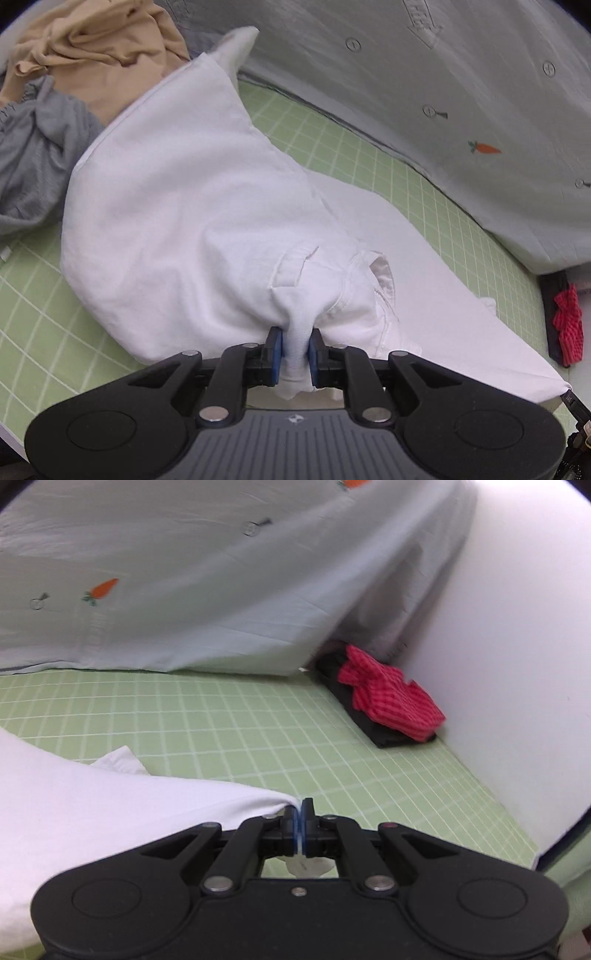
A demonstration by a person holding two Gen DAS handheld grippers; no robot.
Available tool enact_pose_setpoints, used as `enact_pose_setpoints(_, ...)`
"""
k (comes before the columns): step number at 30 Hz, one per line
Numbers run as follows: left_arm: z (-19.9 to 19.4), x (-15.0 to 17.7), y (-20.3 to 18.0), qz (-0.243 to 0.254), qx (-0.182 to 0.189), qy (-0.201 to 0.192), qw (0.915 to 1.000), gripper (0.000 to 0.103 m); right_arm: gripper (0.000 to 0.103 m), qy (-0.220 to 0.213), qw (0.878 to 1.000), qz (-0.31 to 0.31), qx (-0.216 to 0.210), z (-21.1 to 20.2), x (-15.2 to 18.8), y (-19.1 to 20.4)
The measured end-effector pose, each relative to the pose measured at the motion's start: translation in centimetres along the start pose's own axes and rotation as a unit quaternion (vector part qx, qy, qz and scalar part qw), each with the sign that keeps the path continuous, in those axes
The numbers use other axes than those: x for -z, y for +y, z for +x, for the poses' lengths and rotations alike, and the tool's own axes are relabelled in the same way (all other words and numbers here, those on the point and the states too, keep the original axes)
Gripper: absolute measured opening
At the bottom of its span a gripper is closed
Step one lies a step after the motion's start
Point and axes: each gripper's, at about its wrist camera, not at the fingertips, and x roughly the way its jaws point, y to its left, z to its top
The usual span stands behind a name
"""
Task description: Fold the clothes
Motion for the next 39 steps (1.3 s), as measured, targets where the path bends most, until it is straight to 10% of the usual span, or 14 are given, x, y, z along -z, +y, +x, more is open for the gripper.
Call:
enact_pose_setpoints(10, 2.5, 2.9, -5.2, -0.022, -0.036, 0.016, 0.999, 0.047, 0.032, 0.127, 0.982, 0.066, -0.12, 2.6, 4.9, -7.7)
enact_pose_setpoints(25, -0.3, 1.2, -7.3, -0.035, -0.09, -0.053, 0.9939, 0.069, 0.07, 0.045, 0.972, 0.166, -0.159, 2.0, 0.1, -10.4)
enact_pose_setpoints(39, 8.1, -2.5, -8.0, -0.027, -0.092, 0.019, 0.9952, 0.082, 0.078, 0.114, 0.963, 0.114, -0.215, 8.2, -0.9, -1.9)
